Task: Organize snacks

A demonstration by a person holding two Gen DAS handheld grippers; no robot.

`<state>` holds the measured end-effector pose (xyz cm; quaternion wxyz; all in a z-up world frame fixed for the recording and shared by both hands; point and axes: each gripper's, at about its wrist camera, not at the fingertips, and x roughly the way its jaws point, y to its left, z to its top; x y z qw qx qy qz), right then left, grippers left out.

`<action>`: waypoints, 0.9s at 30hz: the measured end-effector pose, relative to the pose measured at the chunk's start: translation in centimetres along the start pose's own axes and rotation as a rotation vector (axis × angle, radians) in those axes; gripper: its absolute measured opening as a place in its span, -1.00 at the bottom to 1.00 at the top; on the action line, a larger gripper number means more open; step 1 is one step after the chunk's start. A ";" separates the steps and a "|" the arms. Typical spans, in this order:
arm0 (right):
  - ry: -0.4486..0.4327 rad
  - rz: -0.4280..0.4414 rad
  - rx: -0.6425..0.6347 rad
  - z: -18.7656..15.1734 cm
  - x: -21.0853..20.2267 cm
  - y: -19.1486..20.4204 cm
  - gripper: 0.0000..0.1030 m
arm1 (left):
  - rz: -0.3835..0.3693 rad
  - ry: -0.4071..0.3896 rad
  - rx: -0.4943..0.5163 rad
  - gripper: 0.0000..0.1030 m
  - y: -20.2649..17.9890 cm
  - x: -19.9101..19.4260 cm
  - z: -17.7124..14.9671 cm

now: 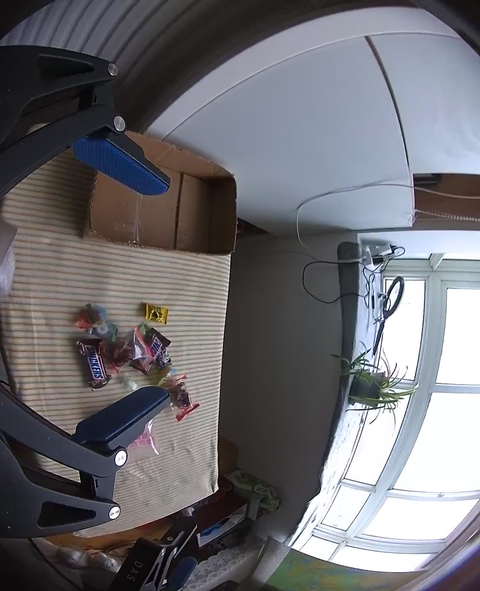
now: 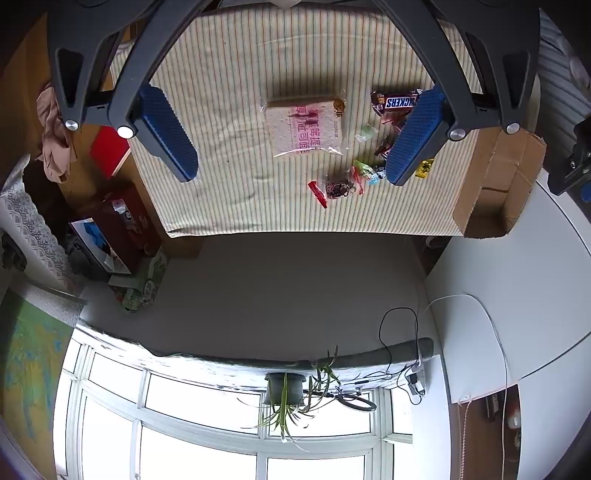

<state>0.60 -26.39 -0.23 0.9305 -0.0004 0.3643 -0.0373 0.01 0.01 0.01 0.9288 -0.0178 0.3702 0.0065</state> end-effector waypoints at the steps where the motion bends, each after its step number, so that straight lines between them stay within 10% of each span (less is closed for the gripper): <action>1: 0.000 0.000 0.000 0.0 -0.1 0.0 1.00 | 0.000 -0.002 -0.002 1.00 0.0 0.0 0.0; 27: -0.016 -0.004 0.001 0.4 -1.7 0.1 1.00 | -0.001 -0.027 -0.072 1.00 1.7 -1.3 0.2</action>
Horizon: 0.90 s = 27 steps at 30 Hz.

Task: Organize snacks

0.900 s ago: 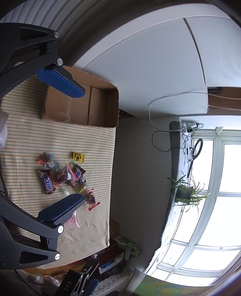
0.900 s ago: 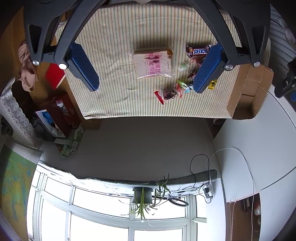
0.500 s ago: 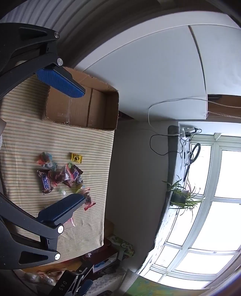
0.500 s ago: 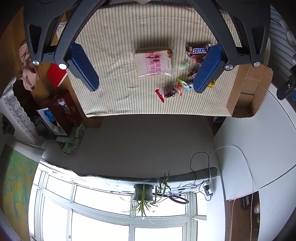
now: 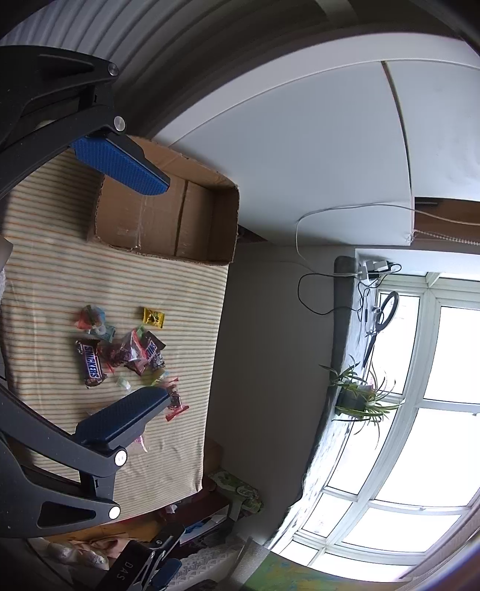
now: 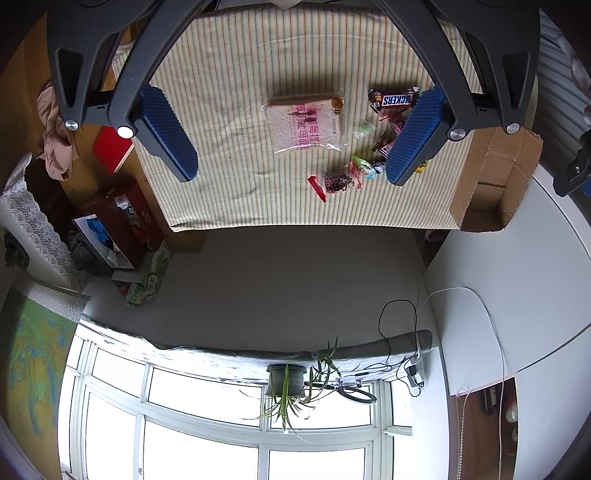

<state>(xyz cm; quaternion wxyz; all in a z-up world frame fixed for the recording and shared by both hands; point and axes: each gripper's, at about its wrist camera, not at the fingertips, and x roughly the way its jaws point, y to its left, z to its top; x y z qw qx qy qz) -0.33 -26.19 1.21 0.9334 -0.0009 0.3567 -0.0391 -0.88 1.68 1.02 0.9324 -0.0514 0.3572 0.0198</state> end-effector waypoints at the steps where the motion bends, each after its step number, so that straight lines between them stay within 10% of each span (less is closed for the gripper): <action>1: 0.001 0.000 0.000 -0.1 0.1 0.0 1.00 | 0.001 0.000 0.001 1.00 0.0 0.0 0.0; 27: 0.012 0.000 0.006 -1.2 0.7 0.1 1.00 | -0.015 -0.003 0.016 1.00 -0.4 0.2 -0.1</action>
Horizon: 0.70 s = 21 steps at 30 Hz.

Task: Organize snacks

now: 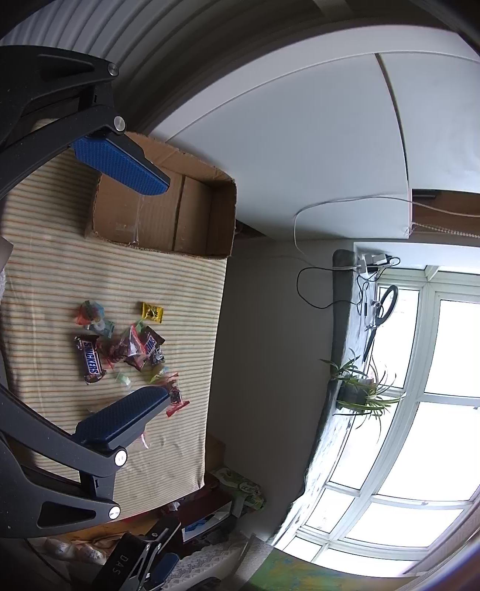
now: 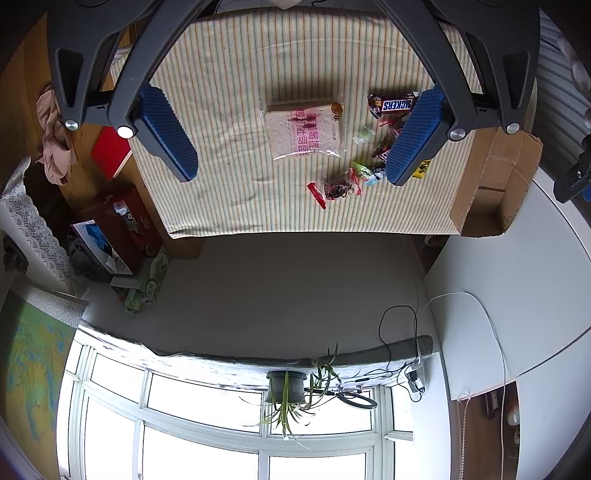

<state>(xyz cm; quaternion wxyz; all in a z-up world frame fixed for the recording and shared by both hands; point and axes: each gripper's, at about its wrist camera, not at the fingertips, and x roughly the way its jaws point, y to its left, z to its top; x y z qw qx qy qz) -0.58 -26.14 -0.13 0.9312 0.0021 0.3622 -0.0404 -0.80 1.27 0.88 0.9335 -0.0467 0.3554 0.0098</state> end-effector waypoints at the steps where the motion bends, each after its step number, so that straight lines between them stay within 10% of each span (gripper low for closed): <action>1: 0.000 0.000 0.001 0.0 0.0 0.0 1.00 | 0.000 0.001 0.001 1.00 0.0 0.0 0.0; 21: 0.009 -0.004 -0.003 -0.3 0.3 -0.1 1.00 | -0.009 0.001 0.005 1.00 -0.4 -0.1 0.0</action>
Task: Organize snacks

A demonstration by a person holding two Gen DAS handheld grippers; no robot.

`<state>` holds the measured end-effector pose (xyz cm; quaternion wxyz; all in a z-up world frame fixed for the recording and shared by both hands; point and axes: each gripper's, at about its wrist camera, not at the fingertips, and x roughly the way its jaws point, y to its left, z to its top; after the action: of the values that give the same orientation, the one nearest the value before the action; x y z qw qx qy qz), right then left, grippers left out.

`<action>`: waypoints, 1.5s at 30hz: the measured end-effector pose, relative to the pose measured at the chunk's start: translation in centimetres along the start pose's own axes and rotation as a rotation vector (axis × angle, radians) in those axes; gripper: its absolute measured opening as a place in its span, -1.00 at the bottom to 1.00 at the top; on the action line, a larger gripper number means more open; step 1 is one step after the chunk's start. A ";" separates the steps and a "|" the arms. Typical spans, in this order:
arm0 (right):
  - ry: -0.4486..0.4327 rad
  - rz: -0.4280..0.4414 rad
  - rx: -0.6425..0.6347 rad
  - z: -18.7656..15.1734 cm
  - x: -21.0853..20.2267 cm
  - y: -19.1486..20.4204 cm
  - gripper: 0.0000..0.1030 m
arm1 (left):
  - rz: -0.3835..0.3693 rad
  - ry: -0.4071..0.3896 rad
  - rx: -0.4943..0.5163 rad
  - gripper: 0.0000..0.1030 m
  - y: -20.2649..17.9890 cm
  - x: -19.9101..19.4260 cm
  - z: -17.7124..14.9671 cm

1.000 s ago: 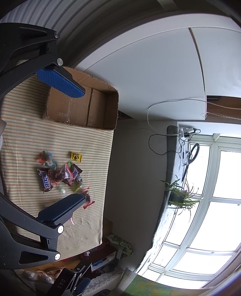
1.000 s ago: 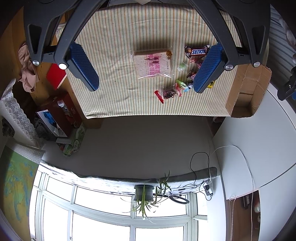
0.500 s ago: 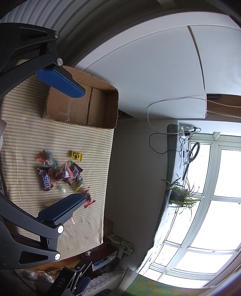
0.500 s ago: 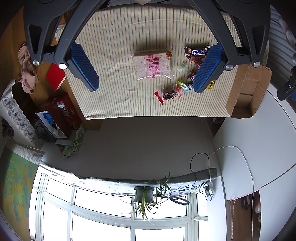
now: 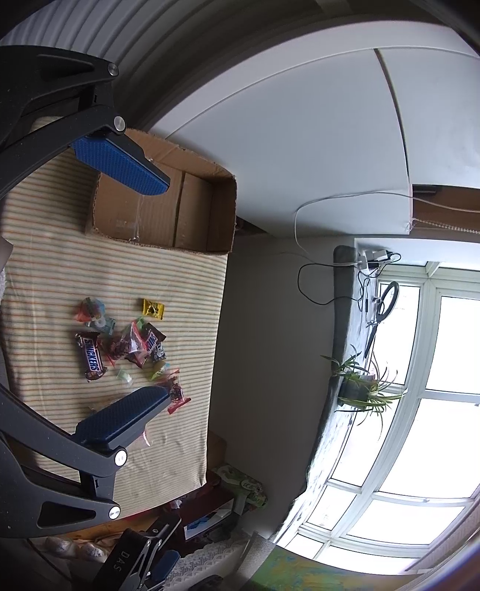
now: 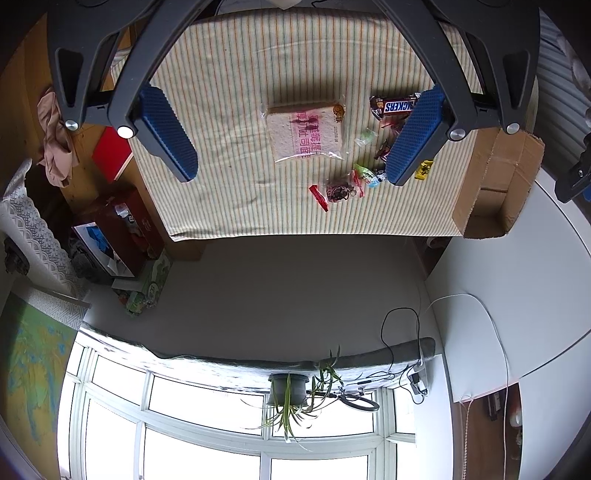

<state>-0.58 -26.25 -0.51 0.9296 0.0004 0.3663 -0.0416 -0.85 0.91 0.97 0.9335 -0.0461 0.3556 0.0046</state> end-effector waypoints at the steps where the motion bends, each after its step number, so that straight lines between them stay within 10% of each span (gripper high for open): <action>1: 0.000 0.000 0.000 0.0 0.0 0.0 1.00 | -0.001 0.000 -0.001 1.00 0.0 0.0 0.0; 45: 0.185 0.035 0.050 -2.6 6.3 -5.2 1.00 | -0.152 0.222 0.071 0.99 -4.0 7.3 -3.2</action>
<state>1.85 -31.87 -6.59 0.8920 0.0338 0.4496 -0.0343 2.66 -3.49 -5.96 0.8872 -0.0400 0.4520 -0.0840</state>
